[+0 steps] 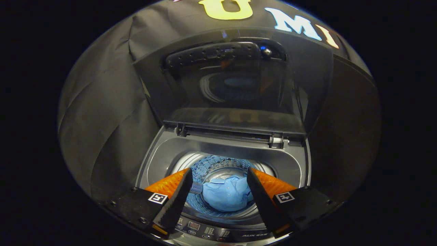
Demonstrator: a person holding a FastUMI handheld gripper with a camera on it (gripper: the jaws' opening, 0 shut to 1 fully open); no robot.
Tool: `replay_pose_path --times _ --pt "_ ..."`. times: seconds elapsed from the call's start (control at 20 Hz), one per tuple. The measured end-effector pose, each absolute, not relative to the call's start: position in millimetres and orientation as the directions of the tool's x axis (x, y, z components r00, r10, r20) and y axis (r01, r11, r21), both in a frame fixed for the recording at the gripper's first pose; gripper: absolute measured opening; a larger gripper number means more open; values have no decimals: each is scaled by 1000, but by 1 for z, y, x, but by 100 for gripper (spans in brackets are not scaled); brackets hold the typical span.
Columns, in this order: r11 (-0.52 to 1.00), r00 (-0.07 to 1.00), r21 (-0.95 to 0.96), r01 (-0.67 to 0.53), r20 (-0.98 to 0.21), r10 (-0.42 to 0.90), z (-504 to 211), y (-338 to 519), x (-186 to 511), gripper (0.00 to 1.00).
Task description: Put the clothes into the washing machine and then close the washing machine lid.
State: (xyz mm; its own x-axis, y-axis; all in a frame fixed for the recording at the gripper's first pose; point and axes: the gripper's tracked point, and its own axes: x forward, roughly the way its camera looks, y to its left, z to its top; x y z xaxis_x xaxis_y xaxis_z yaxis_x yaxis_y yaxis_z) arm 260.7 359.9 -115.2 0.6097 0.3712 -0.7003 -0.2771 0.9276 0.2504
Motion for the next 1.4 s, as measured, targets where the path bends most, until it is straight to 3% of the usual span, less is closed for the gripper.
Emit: replay_pose_path --times 0.5,1.1,1.4 --pt "921 701 222 -321 -598 389 -58 356 271 98" --pt "921 835 210 -329 -391 388 71 335 304 98" --pt "933 859 181 -312 -365 358 96 316 334 98"
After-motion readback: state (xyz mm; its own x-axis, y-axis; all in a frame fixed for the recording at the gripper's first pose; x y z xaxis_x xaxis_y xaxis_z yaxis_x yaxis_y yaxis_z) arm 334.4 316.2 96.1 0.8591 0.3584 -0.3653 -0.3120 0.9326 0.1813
